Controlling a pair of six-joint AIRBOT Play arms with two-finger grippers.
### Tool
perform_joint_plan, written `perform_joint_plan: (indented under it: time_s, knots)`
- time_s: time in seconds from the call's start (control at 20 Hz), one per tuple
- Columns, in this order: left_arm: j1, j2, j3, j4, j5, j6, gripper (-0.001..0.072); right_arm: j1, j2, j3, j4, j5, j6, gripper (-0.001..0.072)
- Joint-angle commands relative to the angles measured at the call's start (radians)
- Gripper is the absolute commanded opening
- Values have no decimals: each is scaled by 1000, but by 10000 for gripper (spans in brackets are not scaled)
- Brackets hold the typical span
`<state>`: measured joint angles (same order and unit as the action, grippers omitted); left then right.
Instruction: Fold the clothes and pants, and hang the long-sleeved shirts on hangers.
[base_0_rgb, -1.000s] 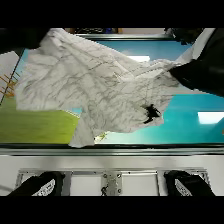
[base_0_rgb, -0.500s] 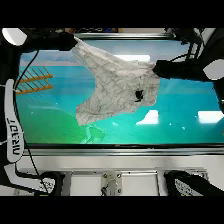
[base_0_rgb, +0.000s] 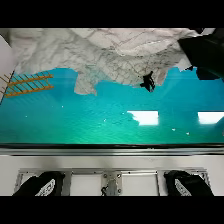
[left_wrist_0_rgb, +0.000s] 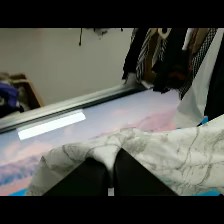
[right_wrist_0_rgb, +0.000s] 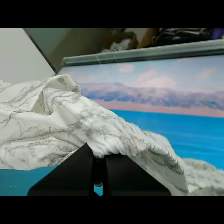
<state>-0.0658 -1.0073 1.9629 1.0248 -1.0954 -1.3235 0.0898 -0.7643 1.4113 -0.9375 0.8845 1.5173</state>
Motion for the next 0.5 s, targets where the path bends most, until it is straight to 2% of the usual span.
perform_joint_plan:
  time_s: [0.0, 0.25, 0.45]
  knots:
    - [1, 233, -114, 1, 82, 0, 11, 1, 140, 0, 45, 93, 64, 25]
    - [1, 399, -271, -6, 254, -1, 11, 1, 202, 0, 41, 256, 256, 25]
    - [1, 328, -323, -5, 275, -1, 11, 1, 143, -10, -35, 454, 456, 26]
